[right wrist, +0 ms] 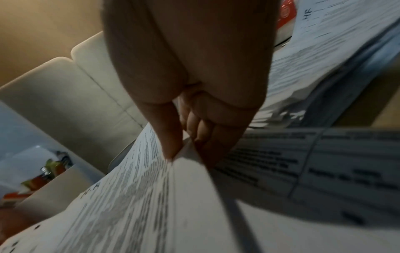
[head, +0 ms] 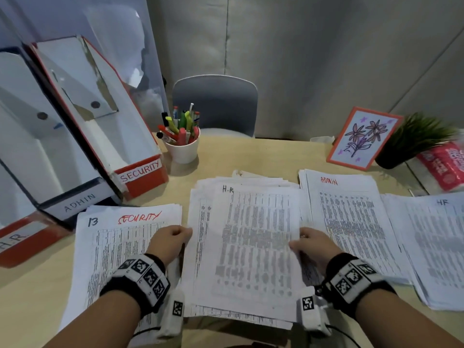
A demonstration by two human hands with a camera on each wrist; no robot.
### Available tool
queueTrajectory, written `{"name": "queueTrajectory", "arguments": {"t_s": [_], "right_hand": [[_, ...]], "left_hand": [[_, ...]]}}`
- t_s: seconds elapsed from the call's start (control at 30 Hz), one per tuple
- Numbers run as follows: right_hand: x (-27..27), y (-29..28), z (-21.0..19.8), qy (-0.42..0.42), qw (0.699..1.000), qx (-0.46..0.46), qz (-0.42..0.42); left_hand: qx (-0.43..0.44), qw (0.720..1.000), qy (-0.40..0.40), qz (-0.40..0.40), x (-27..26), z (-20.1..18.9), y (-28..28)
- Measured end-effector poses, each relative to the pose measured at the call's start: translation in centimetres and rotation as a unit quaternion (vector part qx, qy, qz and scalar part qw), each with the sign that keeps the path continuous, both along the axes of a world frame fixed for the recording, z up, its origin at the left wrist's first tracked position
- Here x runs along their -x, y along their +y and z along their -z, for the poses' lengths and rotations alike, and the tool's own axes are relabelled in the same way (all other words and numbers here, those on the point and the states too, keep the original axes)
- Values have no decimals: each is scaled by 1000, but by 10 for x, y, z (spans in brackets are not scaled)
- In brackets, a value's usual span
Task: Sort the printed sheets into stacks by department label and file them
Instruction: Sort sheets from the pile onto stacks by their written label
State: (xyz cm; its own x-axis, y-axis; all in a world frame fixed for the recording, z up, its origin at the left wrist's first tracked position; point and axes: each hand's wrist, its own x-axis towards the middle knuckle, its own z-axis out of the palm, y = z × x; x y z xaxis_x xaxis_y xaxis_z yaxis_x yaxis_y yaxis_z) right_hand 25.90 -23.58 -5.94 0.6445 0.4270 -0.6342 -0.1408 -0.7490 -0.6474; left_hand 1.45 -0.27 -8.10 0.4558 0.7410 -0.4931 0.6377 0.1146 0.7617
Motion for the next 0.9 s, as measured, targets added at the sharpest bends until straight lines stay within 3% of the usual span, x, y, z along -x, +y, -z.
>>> {"name": "queueTrajectory", "arguments": {"t_s": [0.17, 0.4, 0.53, 0.63, 0.9], "right_hand": [[16, 3, -1, 30, 998, -23, -47], [25, 5, -8, 67, 994, -55, -58], [29, 2, -7, 44, 995, -75, -45], [31, -1, -2, 33, 995, -91, -16], [34, -5, -8, 2, 990, -125, -59]], "left_hand": [[-19, 999, -17, 32, 2, -12, -10], [97, 991, -59, 70, 6, -21, -10], [73, 994, -33, 77, 7, -21, -13], [53, 990, -19, 130, 8, -22, -14], [43, 983, -46, 173, 11, -25, -17]]}}
